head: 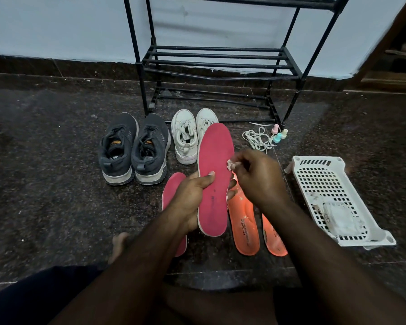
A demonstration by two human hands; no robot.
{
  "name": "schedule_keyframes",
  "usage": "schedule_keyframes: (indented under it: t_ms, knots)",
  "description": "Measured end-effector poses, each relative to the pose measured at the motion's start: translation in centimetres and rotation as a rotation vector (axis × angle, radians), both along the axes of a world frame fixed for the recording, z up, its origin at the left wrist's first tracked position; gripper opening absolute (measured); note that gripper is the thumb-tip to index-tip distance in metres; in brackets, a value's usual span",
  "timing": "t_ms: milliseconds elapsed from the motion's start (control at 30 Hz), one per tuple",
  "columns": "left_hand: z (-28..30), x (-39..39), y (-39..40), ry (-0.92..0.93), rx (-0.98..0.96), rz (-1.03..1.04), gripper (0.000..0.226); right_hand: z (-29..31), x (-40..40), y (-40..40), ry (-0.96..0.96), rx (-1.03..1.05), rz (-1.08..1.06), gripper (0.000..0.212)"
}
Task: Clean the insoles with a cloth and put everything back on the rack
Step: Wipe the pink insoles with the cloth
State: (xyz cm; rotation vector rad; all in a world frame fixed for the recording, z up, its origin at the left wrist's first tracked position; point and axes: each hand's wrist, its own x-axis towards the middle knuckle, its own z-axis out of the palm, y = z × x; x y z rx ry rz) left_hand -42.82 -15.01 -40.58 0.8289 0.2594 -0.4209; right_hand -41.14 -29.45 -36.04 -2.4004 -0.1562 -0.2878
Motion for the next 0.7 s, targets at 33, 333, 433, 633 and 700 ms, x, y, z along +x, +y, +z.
schedule_keyframes:
  t_ms: [33, 333, 433, 633, 700]
  knots:
    - [-0.1, 0.2, 0.2, 0.01, -0.029, -0.005, 0.031, 0.2, 0.0, -0.2, 0.033, 0.069, -0.015, 0.018]
    - [-0.2, 0.7, 0.4, 0.106, -0.093, 0.021, 0.05, 0.2, -0.5, 0.4, -0.029, -0.037, 0.161, 0.013]
    - [-0.5, 1.1, 0.5, 0.14, -0.098, 0.037, 0.067, -0.7, -1.4, 1.6, -0.042, -0.159, 0.315, 0.022]
    - [-0.8, 0.8, 0.4, 0.112, 0.072, 0.076, 0.052, -1.4, -1.4, 2.2, -0.075, -0.184, 0.177, 0.016]
    - [-0.8, 0.6, 0.2, 0.08, 0.121, 0.105, 0.043, -1.3, -1.2, 2.1, -0.096, -0.166, 0.121, 0.014]
